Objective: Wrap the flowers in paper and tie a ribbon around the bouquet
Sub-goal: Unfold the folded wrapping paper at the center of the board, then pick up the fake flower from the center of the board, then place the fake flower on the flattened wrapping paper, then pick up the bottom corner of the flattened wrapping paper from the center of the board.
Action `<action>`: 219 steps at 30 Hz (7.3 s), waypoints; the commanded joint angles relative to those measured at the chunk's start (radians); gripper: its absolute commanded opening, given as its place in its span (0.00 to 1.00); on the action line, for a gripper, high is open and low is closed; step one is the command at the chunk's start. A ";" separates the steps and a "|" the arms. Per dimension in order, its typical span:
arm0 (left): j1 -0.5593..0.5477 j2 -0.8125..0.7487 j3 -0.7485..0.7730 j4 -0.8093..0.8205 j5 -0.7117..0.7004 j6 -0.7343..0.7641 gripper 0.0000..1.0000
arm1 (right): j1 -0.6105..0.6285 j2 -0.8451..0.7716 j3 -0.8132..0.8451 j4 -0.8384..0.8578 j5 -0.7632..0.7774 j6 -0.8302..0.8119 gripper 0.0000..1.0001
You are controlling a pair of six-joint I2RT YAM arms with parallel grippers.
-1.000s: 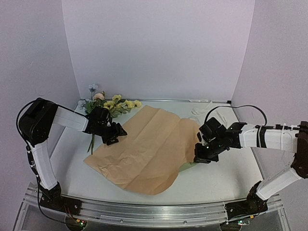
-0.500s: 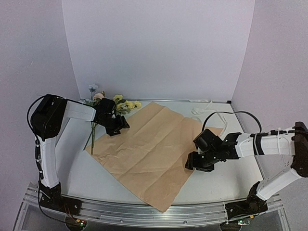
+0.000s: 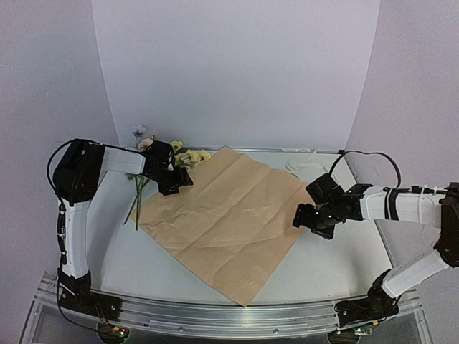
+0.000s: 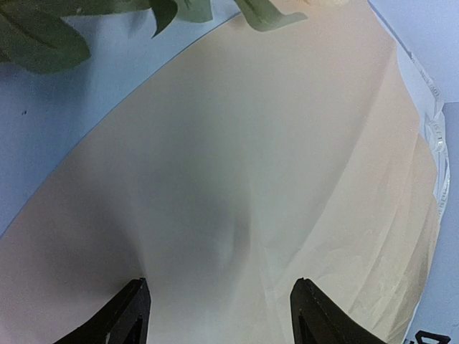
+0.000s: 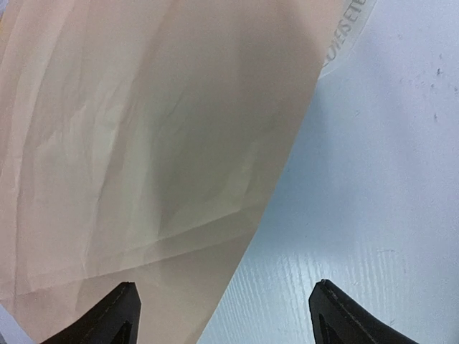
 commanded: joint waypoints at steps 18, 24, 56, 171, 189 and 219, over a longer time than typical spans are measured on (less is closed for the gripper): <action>0.020 0.035 0.048 -0.077 0.040 0.060 0.71 | -0.024 0.208 -0.004 0.233 -0.036 0.100 0.22; 0.020 0.013 0.007 -0.057 0.056 0.031 0.70 | -0.014 0.134 -0.114 0.269 -0.047 0.150 0.00; 0.095 -0.347 -0.060 -0.185 -0.185 0.029 0.80 | 0.070 -0.134 0.002 -0.040 0.073 -0.012 0.92; -0.381 0.271 0.635 -0.409 -0.332 -0.131 0.00 | 0.053 0.195 0.082 0.113 -0.036 -0.111 0.83; -0.379 0.311 0.612 -0.381 -0.352 -0.113 0.01 | 0.054 0.279 -0.002 0.175 -0.047 -0.038 0.69; -0.311 -0.175 0.147 -0.158 -0.153 -0.074 0.71 | 0.277 -0.101 -0.138 0.094 -0.055 -0.058 0.93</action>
